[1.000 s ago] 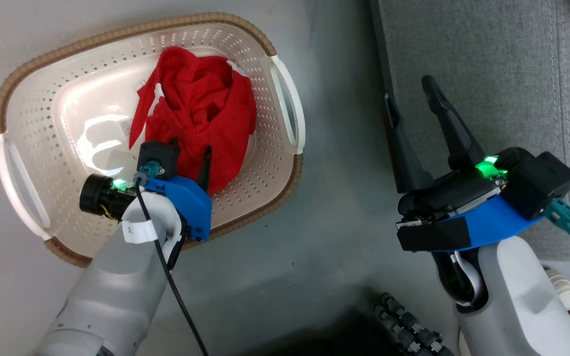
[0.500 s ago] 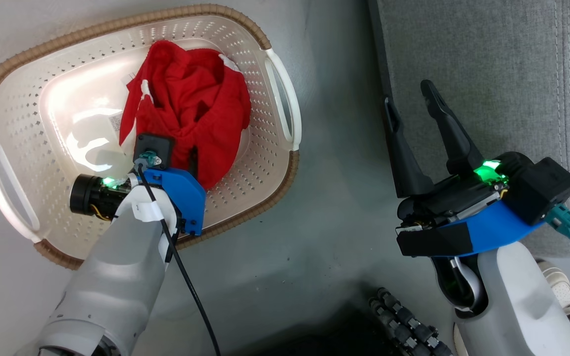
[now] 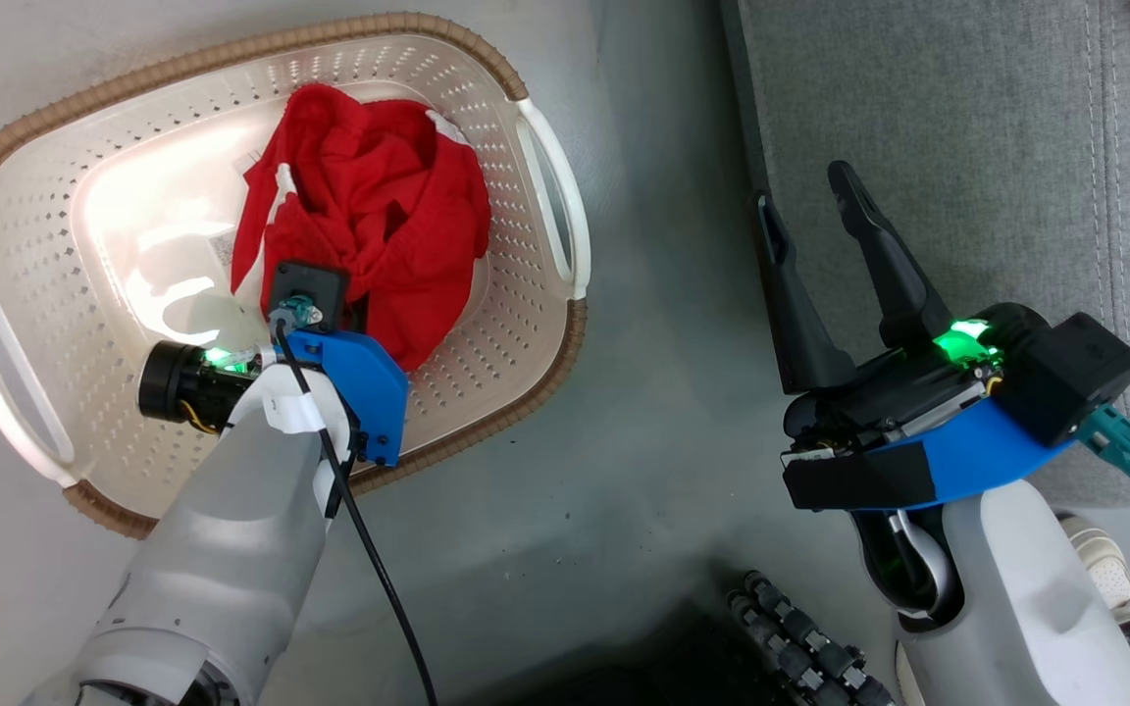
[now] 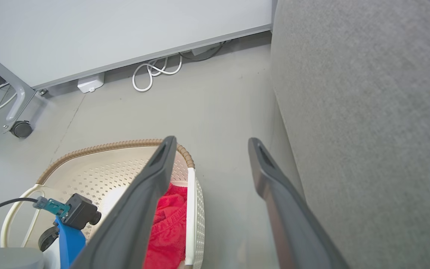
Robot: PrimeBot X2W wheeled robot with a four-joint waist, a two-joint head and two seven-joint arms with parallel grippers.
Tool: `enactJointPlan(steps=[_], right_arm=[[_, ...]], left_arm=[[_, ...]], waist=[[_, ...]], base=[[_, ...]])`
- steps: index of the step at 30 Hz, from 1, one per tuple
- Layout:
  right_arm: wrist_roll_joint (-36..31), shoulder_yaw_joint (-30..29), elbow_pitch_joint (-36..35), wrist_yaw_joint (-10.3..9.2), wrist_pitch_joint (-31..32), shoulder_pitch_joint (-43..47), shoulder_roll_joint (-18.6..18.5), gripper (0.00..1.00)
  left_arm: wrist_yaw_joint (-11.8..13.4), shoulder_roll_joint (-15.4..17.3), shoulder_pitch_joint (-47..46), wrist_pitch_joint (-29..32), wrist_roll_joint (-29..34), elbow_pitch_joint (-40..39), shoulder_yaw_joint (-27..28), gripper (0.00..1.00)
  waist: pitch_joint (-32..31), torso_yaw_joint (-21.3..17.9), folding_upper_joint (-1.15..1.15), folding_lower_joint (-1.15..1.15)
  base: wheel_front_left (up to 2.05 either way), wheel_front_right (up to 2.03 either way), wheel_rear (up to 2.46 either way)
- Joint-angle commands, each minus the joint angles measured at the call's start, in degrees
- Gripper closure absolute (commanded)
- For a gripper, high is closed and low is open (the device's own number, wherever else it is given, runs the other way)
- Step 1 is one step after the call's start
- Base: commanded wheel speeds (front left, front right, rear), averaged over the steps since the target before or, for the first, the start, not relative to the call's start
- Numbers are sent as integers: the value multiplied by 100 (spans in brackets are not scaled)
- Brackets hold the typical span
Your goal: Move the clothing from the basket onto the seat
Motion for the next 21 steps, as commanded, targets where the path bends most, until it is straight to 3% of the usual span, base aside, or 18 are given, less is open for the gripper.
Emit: enactJointPlan(steps=[1, 13, 21], right_arm=[[6, 10, 13, 3, -42, -43, 9, 0], [-23, 41, 114, 3, -54, -85, 9, 0], [21, 40, 230, 3, -46, -124, 9, 0]], left_arm=[[-26, 1, -97, -22, -13, 6, -9, 100], [-85, 24, -89, -39, -81, 27, -82, 100], [-153, -24, 40, -114, -139, 34, -124, 100]], waist=[[-3, -6, 0, 0], [-75, -16, 0, 0], [-489, 69, 0, 0]], base=[[0, 0, 0], [0, 0, 0], [0, 0, 0]])
